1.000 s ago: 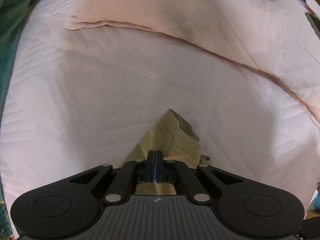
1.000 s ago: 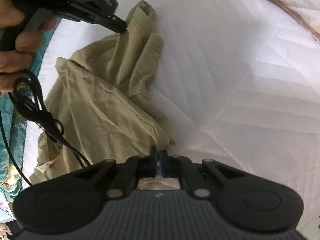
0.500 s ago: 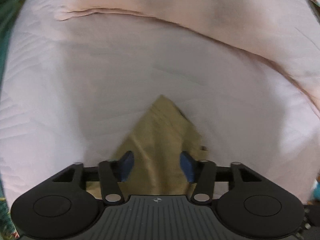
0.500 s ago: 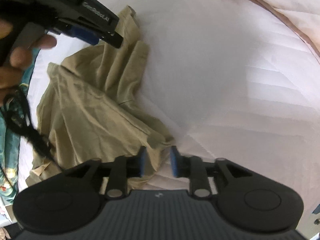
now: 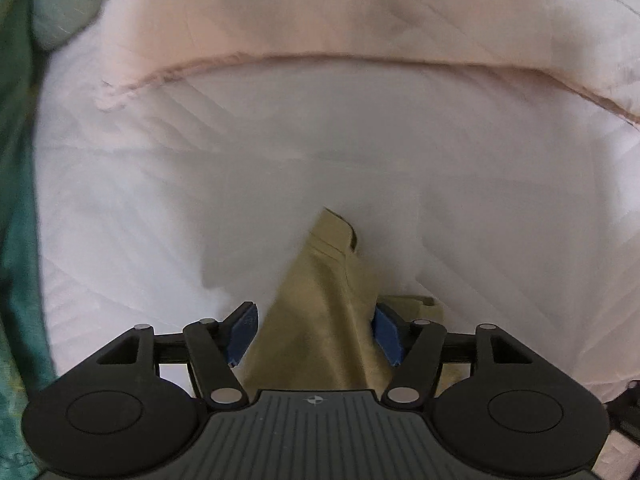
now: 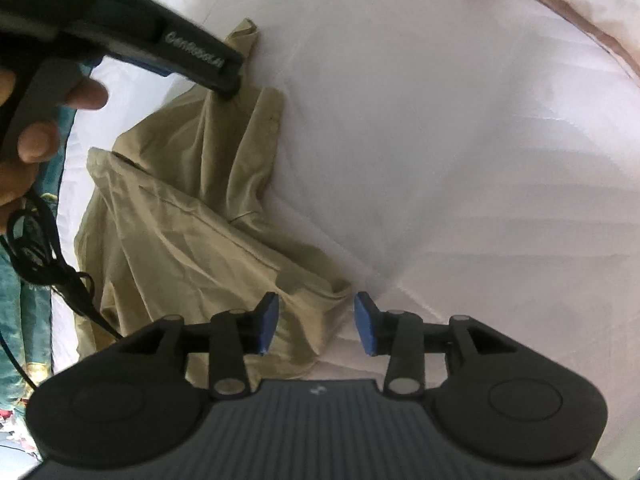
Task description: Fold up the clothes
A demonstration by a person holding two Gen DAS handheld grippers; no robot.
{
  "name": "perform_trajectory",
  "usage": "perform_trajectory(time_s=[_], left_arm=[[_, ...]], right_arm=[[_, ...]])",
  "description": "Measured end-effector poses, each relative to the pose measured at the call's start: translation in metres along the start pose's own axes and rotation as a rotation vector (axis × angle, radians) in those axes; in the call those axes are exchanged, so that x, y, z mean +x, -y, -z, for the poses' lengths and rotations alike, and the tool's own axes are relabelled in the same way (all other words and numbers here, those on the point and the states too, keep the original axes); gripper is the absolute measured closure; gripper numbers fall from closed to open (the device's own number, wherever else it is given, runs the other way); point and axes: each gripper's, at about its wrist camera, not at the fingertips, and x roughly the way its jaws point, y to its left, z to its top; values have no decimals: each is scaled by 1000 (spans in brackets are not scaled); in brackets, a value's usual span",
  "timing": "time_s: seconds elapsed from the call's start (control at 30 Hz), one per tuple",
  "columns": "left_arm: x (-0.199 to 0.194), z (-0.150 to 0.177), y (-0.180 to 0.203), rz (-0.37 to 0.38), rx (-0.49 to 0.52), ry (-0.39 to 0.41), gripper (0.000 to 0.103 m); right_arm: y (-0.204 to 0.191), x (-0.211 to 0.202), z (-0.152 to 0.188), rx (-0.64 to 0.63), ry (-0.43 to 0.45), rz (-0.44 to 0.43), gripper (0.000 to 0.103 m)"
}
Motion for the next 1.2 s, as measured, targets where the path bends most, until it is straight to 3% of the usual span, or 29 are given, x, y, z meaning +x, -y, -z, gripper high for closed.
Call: perform_trajectory(time_s=[0.13,0.23,0.27,0.3,0.33,0.37,0.4,0.57,0.87,1.0,1.2], left_arm=[[18,-3,8,52,-26,-29,38],[19,-1,7,44,-20,-1,34],[19,0,7,44,-15,11,38],[17,2,9,56,-11,22,46],[15,3,10,68,-10,30,72],[12,4,12,72,-16,30,94],[9,5,13,61,-27,31,97],[-13,21,4,39,-73,44,99],[-79,96,-34,-1,-223,102,99],[-108,148,-55,-15,-325,140,99],[-139,253,-77,-53,-479,167,99]], right_arm=[[-4,4,2,-22,-3,24,61],[-5,7,1,-20,-3,18,61],[-6,9,0,-31,-5,14,62],[-7,11,0,-40,-5,7,62],[-8,12,0,-45,-2,-5,68],[-10,14,1,-53,-4,-18,91],[-10,15,2,-60,-11,-34,98],[-15,2,10,-89,8,-70,98],[-48,-47,30,-226,53,-133,98],[-75,-62,47,-311,59,-161,98],[-123,-72,88,-455,23,-205,98]])
